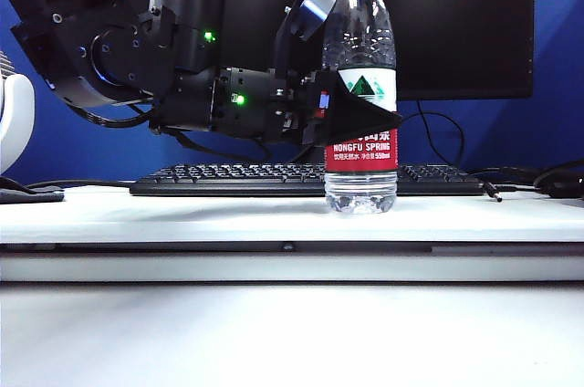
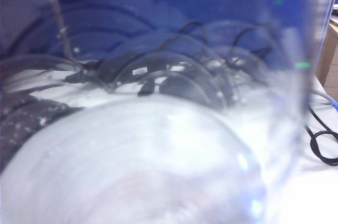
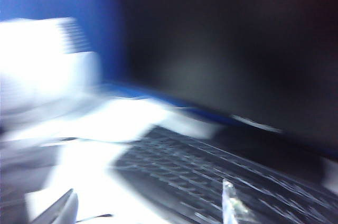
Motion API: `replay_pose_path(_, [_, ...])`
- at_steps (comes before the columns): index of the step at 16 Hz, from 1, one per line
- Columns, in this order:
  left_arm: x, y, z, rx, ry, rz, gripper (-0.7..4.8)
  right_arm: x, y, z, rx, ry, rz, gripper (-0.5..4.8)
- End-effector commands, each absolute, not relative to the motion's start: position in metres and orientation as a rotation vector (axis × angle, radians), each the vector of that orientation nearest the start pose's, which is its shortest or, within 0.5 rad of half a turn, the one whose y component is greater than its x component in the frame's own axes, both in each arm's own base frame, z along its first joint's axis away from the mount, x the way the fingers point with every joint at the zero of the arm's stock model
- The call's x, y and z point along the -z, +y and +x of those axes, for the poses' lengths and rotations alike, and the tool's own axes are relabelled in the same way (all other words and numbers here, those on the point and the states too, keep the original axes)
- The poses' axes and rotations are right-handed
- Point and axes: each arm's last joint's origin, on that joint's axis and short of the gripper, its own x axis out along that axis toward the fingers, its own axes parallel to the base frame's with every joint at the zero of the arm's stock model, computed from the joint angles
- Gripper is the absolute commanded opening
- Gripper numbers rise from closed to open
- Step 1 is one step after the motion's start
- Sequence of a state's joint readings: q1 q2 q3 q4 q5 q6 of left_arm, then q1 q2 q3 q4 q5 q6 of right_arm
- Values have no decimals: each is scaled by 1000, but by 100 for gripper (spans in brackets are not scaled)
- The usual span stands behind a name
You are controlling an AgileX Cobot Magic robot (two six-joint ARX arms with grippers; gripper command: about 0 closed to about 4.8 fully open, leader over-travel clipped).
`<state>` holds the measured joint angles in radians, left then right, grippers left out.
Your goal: Unscrew the cap from the plastic bottle on the table.
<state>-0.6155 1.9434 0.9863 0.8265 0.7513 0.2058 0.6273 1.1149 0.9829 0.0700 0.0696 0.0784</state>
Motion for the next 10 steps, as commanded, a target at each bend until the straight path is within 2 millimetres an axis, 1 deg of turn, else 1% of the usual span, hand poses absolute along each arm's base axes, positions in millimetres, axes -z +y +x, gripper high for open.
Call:
replay_pose_path(1, [-167, -244, 310, 1370, 33, 164, 327, -352, 179, 176, -157, 0, 92, 346])
replay_pose_path(3, [-167, -244, 310, 1371, 33, 165, 327, -346, 193, 167, -162, -17, 106, 345])
replay_pose_path(5, [-167, -244, 310, 1372, 32, 165, 327, -334, 205, 176, -148, -3, 108, 345])
replay_pose_path(7, [-167, -244, 310, 1373, 32, 164, 327, -326, 212, 182, -142, 12, 132, 311])
replay_pose_path(8, [-167, -244, 310, 1373, 33, 164, 327, -321, 216, 185, -144, 18, 129, 305])
replay_pose_path(10, [-167, -244, 310, 1374, 32, 164, 327, -319, 217, 186, -145, 24, 135, 305])
